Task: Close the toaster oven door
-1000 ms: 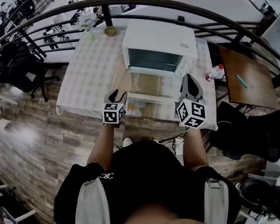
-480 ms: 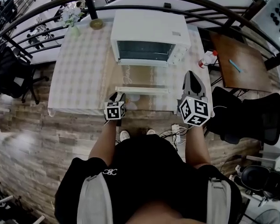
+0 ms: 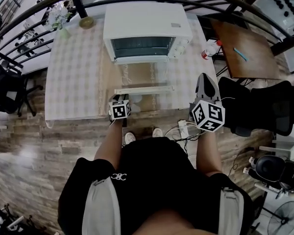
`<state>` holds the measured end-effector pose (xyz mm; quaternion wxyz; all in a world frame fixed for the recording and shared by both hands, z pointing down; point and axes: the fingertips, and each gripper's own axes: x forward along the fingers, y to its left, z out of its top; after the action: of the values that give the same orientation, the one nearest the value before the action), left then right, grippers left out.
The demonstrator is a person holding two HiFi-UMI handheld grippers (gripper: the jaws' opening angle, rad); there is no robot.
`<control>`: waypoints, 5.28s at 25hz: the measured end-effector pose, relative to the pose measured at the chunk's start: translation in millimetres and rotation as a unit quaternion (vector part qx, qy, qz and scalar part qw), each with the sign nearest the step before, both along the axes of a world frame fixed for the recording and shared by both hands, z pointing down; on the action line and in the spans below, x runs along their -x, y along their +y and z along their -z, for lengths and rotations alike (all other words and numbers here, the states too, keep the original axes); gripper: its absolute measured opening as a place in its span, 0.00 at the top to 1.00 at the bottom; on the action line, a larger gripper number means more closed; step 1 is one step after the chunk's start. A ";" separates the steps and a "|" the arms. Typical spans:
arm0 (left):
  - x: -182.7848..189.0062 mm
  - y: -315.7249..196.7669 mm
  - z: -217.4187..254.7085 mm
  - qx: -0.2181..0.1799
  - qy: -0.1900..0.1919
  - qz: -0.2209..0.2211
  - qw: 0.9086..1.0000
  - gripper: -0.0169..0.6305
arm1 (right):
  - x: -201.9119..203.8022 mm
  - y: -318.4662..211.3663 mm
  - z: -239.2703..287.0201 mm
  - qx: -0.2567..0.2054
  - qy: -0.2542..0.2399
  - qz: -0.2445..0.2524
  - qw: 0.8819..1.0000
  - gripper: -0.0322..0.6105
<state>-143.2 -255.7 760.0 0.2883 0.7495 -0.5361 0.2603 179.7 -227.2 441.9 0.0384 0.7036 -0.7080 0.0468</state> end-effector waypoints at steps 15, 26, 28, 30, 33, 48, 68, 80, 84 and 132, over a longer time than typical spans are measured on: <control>4.8 -13.6 23.5 -0.038 0.005 0.018 0.999 0.80 | 11.3 -9.0 -6.9 0.007 -0.003 0.005 1.000 0.96; 4.8 -53.3 110.1 -0.127 0.040 0.029 0.991 0.83 | 23.1 -13.5 -1.1 -0.012 -0.018 0.021 1.000 0.96; 4.9 -60.7 121.8 -0.132 0.049 0.034 0.989 0.83 | 21.8 -12.4 0.2 -0.016 -0.022 0.021 0.999 0.96; 4.8 -67.2 130.3 -0.131 0.053 0.038 0.989 0.83 | 19.8 -11.4 1.3 -0.020 -0.025 0.020 0.999 0.96; 5.4 -75.4 138.7 -0.123 0.053 0.040 0.990 0.83 | 16.8 -9.9 2.0 -0.024 -0.030 0.017 0.999 0.96; 4.9 -120.3 167.0 -0.019 0.035 0.052 0.998 0.82 | -10.6 2.6 12.6 -0.044 -0.046 -0.003 0.998 0.96; 0.1 -198.1 186.9 0.149 0.072 0.057 0.984 0.82 | -22.9 7.0 -4.0 -0.023 -0.054 -0.004 0.998 0.96; 1.0 -207.7 189.6 0.184 0.065 0.052 0.979 0.81 | -24.9 -0.6 -4.5 -0.015 -0.048 0.000 0.999 0.96; -0.5 -205.3 188.4 0.187 0.030 0.038 0.981 0.81 | -24.1 0.7 -6.1 -0.013 -0.050 0.005 0.999 0.96; -59.5 33.7 413.7 -0.424 0.072 -0.037 0.902 0.95 | 69.2 7.9 59.0 -0.115 -0.030 0.112 0.987 0.96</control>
<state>-83.7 -222.0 346.3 -0.0286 0.8367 -0.5458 -0.0362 110.5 -219.3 382.9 -0.0591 0.6180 -0.7838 -0.0179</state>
